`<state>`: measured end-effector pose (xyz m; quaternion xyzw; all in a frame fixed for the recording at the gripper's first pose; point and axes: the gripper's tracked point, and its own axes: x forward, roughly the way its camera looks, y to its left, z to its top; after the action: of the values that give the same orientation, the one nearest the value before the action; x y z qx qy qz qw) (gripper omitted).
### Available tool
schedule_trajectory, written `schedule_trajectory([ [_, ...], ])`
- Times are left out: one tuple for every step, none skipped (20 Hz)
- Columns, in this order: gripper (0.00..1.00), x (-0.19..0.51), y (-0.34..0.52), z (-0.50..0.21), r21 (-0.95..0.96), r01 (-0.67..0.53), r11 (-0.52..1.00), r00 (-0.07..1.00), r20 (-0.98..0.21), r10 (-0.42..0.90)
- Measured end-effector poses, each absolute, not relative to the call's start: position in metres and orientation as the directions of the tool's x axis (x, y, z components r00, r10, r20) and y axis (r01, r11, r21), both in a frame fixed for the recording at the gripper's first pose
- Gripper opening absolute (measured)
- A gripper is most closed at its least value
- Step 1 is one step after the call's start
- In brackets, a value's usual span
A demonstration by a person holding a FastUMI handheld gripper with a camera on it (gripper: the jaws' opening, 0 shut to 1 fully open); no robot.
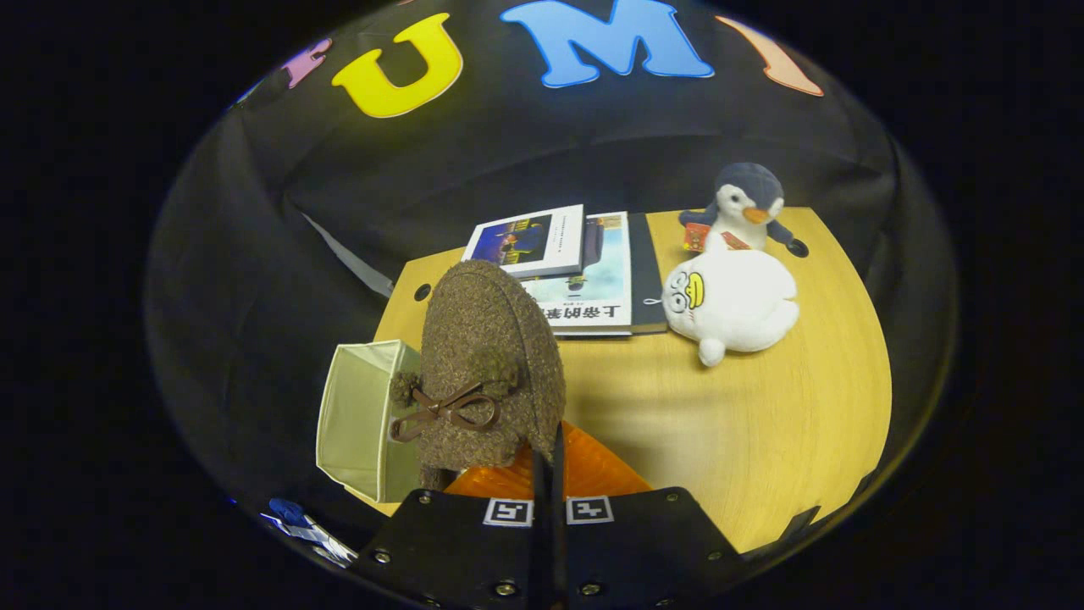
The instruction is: Open the storage box then place both shoes into the box .Put the left shoe in first, then the right shoe, with the right side of both shoes facing outward in a uniform manner.
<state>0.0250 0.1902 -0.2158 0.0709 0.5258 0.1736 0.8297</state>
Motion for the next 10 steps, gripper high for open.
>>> schedule_trajectory([
  [0.0, 0.025, 0.202, -0.214, 0.307, -0.228, 0.924, 0.383, -0.844, 0.375],
  [0.0, 0.024, 0.213, -0.215, 0.312, -0.249, 0.917, 0.377, -0.841, 0.388],
  [0.0, 0.023, 0.224, -0.214, 0.322, -0.264, 0.909, 0.37, -0.837, 0.404],
  [0.0, 0.02, 0.236, -0.215, 0.33, -0.279, 0.902, 0.354, -0.838, 0.416],
  [0.0, 0.02, 0.246, -0.215, 0.339, -0.291, 0.895, 0.341, -0.837, 0.428],
  [0.0, 0.019, 0.257, -0.216, 0.344, -0.304, 0.888, 0.331, -0.836, 0.438],
  [0.0, 0.019, 0.268, -0.215, 0.346, -0.321, 0.882, 0.323, -0.835, 0.445],
  [0.0, 0.019, 0.279, -0.215, 0.348, -0.337, 0.875, 0.317, -0.833, 0.454],
  [0.0, 0.019, 0.29, -0.214, 0.35, -0.356, 0.866, 0.309, -0.831, 0.463],
  [0.0, 0.018, 0.302, -0.213, 0.354, -0.371, 0.859, 0.302, -0.828, 0.472],
])
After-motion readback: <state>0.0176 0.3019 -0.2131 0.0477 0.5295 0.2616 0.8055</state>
